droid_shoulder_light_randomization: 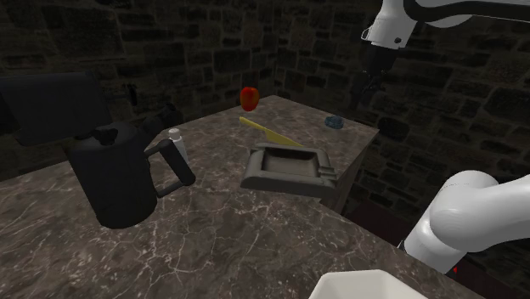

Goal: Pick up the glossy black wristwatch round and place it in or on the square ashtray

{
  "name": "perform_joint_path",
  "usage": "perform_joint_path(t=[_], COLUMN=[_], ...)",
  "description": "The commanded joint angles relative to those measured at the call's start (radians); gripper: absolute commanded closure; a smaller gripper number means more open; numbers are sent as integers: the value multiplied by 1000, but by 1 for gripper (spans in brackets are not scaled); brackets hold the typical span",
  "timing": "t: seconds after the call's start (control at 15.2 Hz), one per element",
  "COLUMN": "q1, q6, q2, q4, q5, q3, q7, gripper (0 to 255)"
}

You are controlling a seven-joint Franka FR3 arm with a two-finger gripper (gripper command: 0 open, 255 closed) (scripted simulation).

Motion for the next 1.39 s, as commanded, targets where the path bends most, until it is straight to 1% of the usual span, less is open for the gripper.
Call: perform_joint_path(t=[0.0, 0.33, 0.66, 1.32], q1=[0, -56, -108, -200], q6=[0, 143, 280, 525], q2=[0, 90, 194, 434], q4=[0, -32, -41, -1], q5=[0, -30, -54, -70], q3=[0, -42, -86, -186], q7=[0, 31, 64, 123], gripper=[0, 0, 0, 0])
